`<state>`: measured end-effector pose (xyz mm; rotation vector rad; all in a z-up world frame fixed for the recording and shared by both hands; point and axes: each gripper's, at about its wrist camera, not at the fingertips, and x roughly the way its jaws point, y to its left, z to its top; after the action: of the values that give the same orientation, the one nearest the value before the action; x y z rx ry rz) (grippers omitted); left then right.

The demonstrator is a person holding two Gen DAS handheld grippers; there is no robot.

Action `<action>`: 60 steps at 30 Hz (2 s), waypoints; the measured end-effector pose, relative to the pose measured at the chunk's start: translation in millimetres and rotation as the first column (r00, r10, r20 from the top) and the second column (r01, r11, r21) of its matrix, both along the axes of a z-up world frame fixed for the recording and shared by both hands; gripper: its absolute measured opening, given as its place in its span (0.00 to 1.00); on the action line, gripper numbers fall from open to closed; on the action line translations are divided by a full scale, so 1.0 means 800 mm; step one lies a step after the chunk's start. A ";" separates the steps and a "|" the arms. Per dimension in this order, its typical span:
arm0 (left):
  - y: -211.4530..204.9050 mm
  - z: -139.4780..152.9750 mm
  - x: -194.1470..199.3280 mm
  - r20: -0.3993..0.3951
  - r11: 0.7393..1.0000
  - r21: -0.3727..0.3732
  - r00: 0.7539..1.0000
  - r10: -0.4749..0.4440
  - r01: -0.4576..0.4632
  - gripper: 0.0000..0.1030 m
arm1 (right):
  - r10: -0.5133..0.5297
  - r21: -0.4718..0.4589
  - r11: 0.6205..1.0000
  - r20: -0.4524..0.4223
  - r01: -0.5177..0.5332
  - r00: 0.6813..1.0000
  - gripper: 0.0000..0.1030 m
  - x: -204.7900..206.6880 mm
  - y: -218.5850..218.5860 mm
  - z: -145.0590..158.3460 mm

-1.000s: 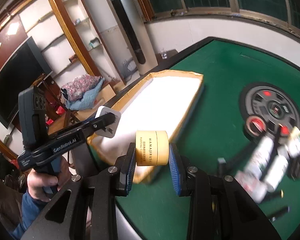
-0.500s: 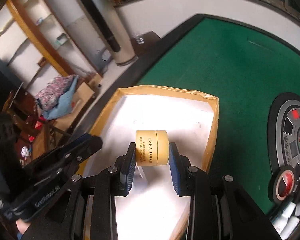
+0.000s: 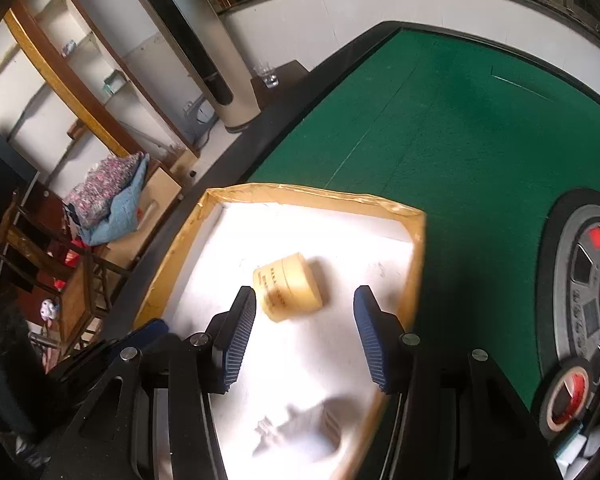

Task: Organize rigid objects
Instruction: 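Carry the jar and plug into the yellow-edged tray and open both tools, then grasp a black marker with the left tool while the right tool grasps another marker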

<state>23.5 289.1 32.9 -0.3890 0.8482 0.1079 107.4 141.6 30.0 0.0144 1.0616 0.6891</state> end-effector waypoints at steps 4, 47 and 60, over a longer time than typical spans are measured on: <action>-0.008 -0.003 -0.013 -0.026 0.998 0.042 0.998 0.057 -0.056 0.24 | 0.001 0.046 0.999 0.054 -0.003 0.999 0.45 -0.028 -0.052 0.031; -0.295 -0.026 -0.062 -0.062 0.959 -0.163 0.968 -0.245 0.232 0.13 | -0.104 0.153 0.983 0.039 0.097 0.994 0.45 -0.130 -0.400 -0.032; -0.278 -0.033 -0.090 -0.065 0.959 -0.131 0.963 -0.263 0.253 0.14 | 0.123 -0.017 0.992 -0.043 -0.124 0.991 0.46 -0.144 -0.370 -0.046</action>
<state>-48.4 66.5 6.9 -0.3867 0.9826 -0.1725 -7.6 -154.3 -6.5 -0.0545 1.1159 0.7932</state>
